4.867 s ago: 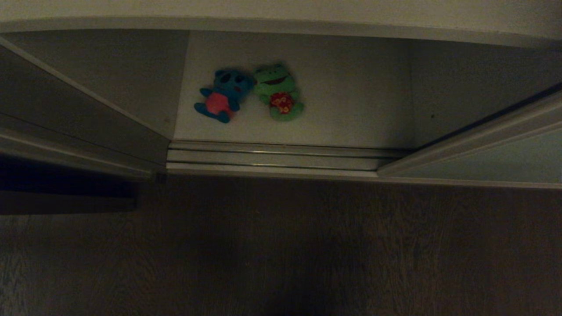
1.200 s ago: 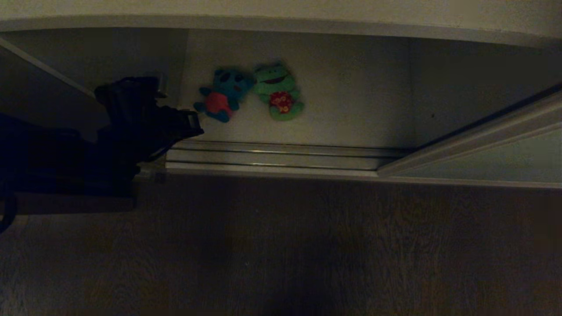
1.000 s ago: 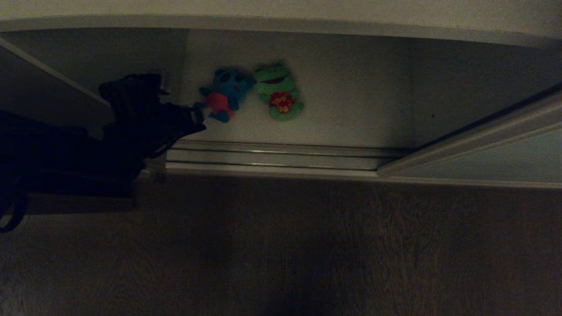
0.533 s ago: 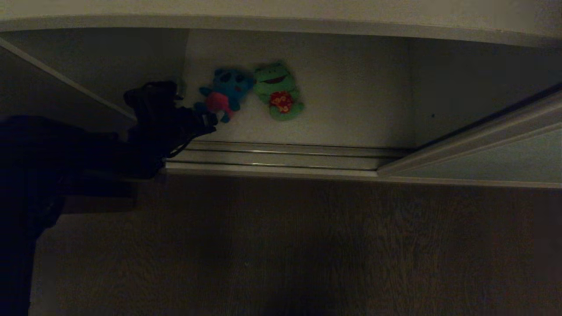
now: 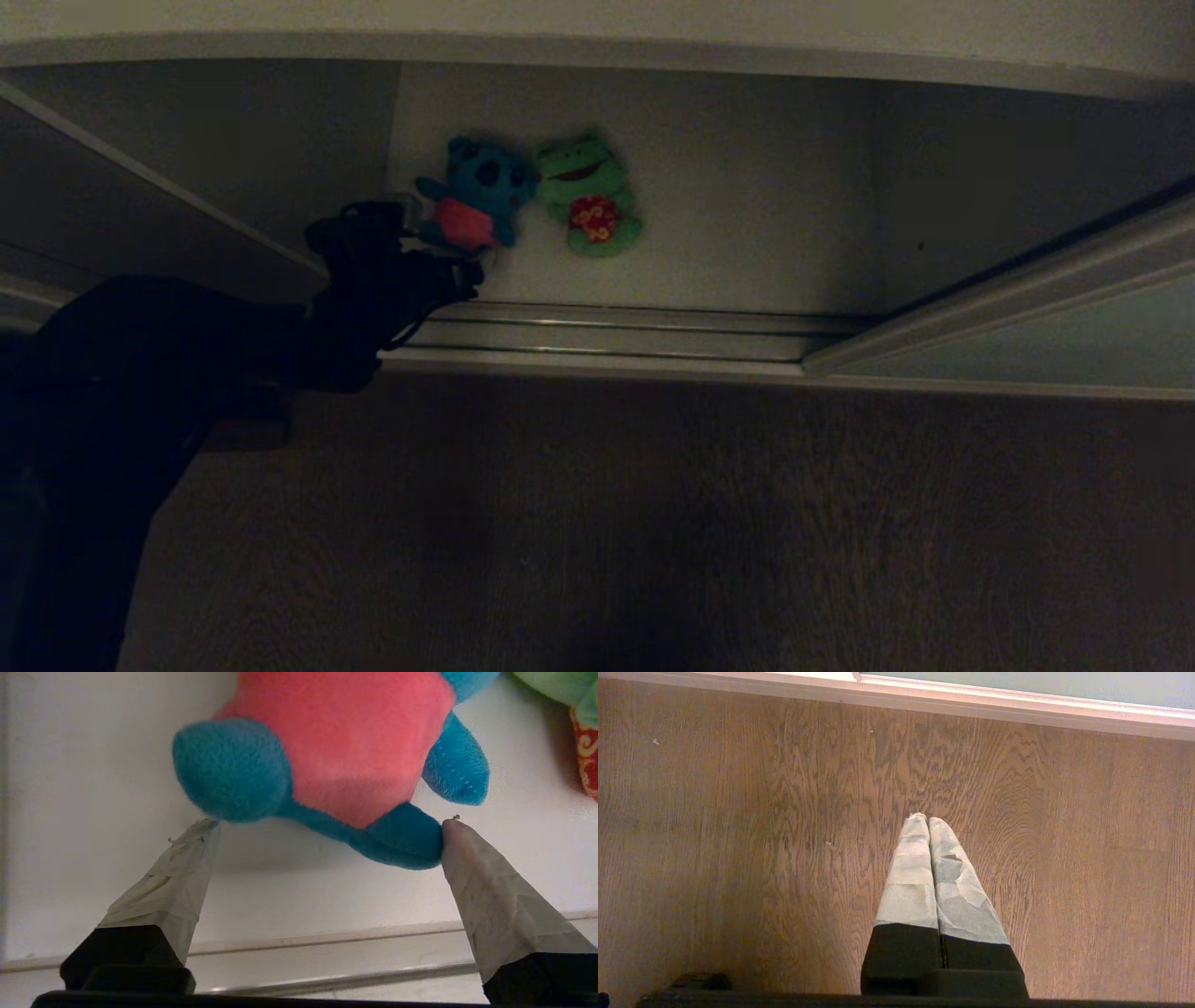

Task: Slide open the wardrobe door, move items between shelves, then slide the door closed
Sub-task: Place the blue doll on the higher shelf

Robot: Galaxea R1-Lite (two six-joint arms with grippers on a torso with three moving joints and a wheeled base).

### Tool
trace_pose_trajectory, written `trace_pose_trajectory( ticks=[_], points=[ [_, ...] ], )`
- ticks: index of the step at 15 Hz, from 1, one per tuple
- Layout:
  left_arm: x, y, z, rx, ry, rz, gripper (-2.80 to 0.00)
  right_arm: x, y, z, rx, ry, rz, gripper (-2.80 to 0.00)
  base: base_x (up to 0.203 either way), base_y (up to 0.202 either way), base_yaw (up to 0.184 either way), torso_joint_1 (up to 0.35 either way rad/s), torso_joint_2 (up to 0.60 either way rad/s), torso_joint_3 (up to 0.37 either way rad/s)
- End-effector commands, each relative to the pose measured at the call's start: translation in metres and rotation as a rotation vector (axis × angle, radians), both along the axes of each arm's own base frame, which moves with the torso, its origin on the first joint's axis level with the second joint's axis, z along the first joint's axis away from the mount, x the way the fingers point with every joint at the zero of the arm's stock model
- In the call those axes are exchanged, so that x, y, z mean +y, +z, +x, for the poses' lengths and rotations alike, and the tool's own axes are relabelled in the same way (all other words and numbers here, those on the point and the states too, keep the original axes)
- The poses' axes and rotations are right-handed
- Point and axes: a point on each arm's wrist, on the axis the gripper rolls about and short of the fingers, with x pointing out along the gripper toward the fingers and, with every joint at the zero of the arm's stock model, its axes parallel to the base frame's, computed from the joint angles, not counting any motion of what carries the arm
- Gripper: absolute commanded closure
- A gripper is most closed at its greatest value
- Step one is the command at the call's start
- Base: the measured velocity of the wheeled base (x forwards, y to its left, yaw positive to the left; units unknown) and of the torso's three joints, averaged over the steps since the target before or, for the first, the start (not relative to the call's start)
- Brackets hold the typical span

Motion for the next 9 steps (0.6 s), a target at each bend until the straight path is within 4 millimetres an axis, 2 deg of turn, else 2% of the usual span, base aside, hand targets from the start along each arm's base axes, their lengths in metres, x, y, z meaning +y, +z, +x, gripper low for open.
trace_pose_trajectory(
  ticks=[1,2,5,9],
  points=[
    [-0.001,-0.002,0.005,-0.012,0.002,-0.004,-2.80,0.000,0.000,0.000,-0.004,0.000,0.000,0.00,0.000,0.000,0.000,0.000,0.00,0.000],
    [-0.001,0.003,0.007,-0.034,0.009,-0.008,0.00,0.000,0.000,0.000,-0.004,0.000,0.000,0.00,0.000,0.000,0.000,0.000,0.00,0.000],
    [-0.001,0.012,0.009,-0.053,0.011,-0.055,0.00,0.000,0.000,0.000,-0.003,0.000,0.000,0.00,0.000,0.000,0.000,0.000,0.00,0.000],
    [0.000,0.005,0.010,-0.041,0.014,-0.053,0.00,0.000,0.000,0.000,-0.004,0.000,0.000,0.00,0.000,0.000,0.000,0.000,0.00,0.000]
  ],
)
